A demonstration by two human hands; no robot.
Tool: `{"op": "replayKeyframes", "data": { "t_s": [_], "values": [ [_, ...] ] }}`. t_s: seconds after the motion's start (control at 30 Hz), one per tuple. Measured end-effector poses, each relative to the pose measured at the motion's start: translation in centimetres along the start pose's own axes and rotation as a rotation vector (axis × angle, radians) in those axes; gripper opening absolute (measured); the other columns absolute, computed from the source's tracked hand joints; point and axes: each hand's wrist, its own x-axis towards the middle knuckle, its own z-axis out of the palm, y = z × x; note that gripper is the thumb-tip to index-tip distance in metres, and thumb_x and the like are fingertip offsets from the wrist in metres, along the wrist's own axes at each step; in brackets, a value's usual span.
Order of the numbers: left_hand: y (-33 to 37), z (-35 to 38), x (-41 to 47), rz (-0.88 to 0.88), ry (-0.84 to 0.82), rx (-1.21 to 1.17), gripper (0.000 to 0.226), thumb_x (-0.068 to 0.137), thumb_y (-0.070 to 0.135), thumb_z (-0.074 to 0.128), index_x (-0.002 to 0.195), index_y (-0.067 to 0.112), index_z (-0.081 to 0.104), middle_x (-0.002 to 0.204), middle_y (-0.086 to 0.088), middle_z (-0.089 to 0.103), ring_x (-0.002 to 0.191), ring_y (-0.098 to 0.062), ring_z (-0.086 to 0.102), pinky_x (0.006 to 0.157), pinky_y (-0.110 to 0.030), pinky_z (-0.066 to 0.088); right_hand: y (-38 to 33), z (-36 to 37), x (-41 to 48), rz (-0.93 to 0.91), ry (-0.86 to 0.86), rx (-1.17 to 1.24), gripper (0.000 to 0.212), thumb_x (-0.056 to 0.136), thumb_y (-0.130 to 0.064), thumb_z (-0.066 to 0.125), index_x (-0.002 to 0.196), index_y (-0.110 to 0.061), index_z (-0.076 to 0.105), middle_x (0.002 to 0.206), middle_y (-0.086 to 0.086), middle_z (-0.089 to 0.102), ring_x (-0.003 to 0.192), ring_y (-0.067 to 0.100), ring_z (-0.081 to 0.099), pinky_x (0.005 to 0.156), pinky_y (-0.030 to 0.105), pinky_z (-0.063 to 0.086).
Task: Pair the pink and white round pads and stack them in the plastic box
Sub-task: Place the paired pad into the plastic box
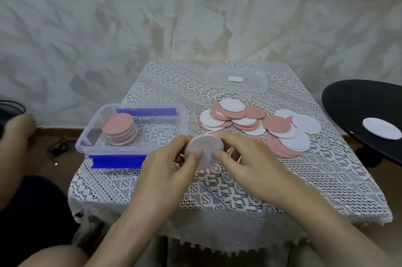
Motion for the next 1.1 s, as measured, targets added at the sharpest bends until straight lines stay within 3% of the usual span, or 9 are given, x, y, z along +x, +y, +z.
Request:
{"op": "replayKeyframes", "data": {
  "t_s": [0.1, 0.23, 0.47, 0.63, 0.77, 0.87, 0.93, 1.0, 1.1],
  "values": [
    [-0.5, -1.9, -0.1, -0.049, 0.063, -0.022, 0.012, 0.088, 0.041, 0.059, 0.094, 0.034, 0.067, 0.077, 0.009, 0.069, 0.069, -0.010, 0.061, 0.064, -0.037, 0.052, -1.3, 1.1, 1.4, -0.005, 0.011, 0.056, 0.008, 0.098, -0.037, 0.059, 0.105, -0.034, 0.062, 0.081, -0.013, 0.063, 0.070, 0.009, 0.059, 0.063, 0.030, 0.046],
    [-2.1, -4.5, 0.2, -0.125, 0.121, -0.068, 0.009, 0.093, 0.032, 0.065, 0.099, 0.036, 0.070, 0.086, 0.012, 0.073, 0.079, -0.012, 0.066, 0.072, -0.041, 0.056, -3.3, 2.9, 3.5, 0.003, 0.010, 0.159, 0.023, 0.098, -0.033, 0.062, 0.119, -0.042, 0.058, 0.090, -0.019, 0.059, 0.069, 0.006, 0.062, 0.067, 0.030, 0.050],
    [-5.3, -8.8, 0.4, -0.234, 0.164, -0.146, 0.021, 0.094, 0.025, 0.063, 0.103, 0.042, 0.069, 0.088, 0.021, 0.072, 0.078, -0.001, 0.067, 0.059, -0.020, 0.050, -6.9, 6.2, 7.1, -0.039, -0.026, 0.144, 0.021, 0.098, -0.034, 0.061, 0.099, -0.053, 0.053, 0.088, -0.019, 0.064, 0.066, 0.005, 0.061, 0.068, 0.036, 0.053],
    [-7.5, -12.5, 1.0, -0.289, 0.227, -0.108, 0.024, 0.091, 0.032, 0.068, 0.115, 0.037, 0.072, 0.086, 0.012, 0.073, 0.077, -0.010, 0.066, 0.064, -0.031, 0.054, -8.8, 7.8, 10.4, -0.036, -0.065, 0.203, 0.016, 0.097, -0.029, 0.062, 0.105, -0.042, 0.061, 0.084, -0.013, 0.068, 0.058, 0.004, 0.056, 0.065, 0.033, 0.049],
    [-9.1, -14.5, 1.8, -0.302, 0.328, -0.035, 0.022, 0.087, 0.038, 0.072, 0.109, 0.038, 0.074, 0.086, 0.012, 0.074, 0.072, -0.018, 0.066, 0.068, -0.046, 0.057, -9.6, 8.9, 13.2, 0.015, -0.090, 0.260, 0.013, 0.097, -0.021, 0.062, 0.105, -0.031, 0.064, 0.078, -0.004, 0.069, 0.049, 0.006, 0.054, 0.062, 0.034, 0.051],
    [-9.2, -14.9, 2.1, -0.292, 0.362, 0.074, 0.025, 0.088, 0.042, 0.066, 0.112, 0.038, 0.072, 0.092, 0.021, 0.070, 0.080, 0.001, 0.064, 0.071, -0.034, 0.054, -9.4, 9.5, 15.2, 0.082, -0.097, 0.259, 0.010, 0.099, -0.020, 0.061, 0.103, -0.029, 0.063, 0.077, 0.000, 0.068, 0.051, 0.007, 0.055, 0.052, 0.025, 0.043],
    [-9.3, -14.8, 2.2, -0.285, 0.343, 0.148, 0.031, 0.090, 0.046, 0.062, 0.119, 0.038, 0.068, 0.098, 0.021, 0.064, 0.075, 0.002, 0.057, 0.068, -0.028, 0.047, -9.1, 10.0, 16.3, 0.112, -0.100, 0.225, 0.011, 0.099, -0.021, 0.062, 0.097, -0.032, 0.061, 0.078, 0.001, 0.070, 0.055, 0.011, 0.057, 0.055, 0.029, 0.046],
    [-9.4, -14.6, 2.2, -0.320, 0.289, 0.192, 0.042, 0.091, 0.051, 0.060, 0.131, 0.039, 0.061, 0.121, 0.021, 0.062, 0.088, -0.005, 0.058, 0.079, -0.034, 0.051, -8.8, 10.6, 17.1, 0.120, -0.093, 0.141, 0.009, 0.098, -0.024, 0.062, 0.102, -0.032, 0.062, 0.079, -0.002, 0.071, 0.061, 0.012, 0.059, 0.067, 0.036, 0.051],
    [-9.3, -14.3, 2.1, -0.368, 0.213, 0.215, 0.060, 0.089, 0.060, 0.058, 0.144, 0.039, 0.049, 0.142, 0.022, 0.052, 0.117, -0.012, 0.057, 0.097, -0.042, 0.050, -8.6, 11.2, 17.6, 0.111, -0.125, -0.055, 0.020, 0.098, -0.026, 0.058, 0.116, -0.036, 0.056, 0.087, -0.008, 0.070, 0.077, 0.014, 0.063, 0.066, 0.032, 0.043]
  ]
}}
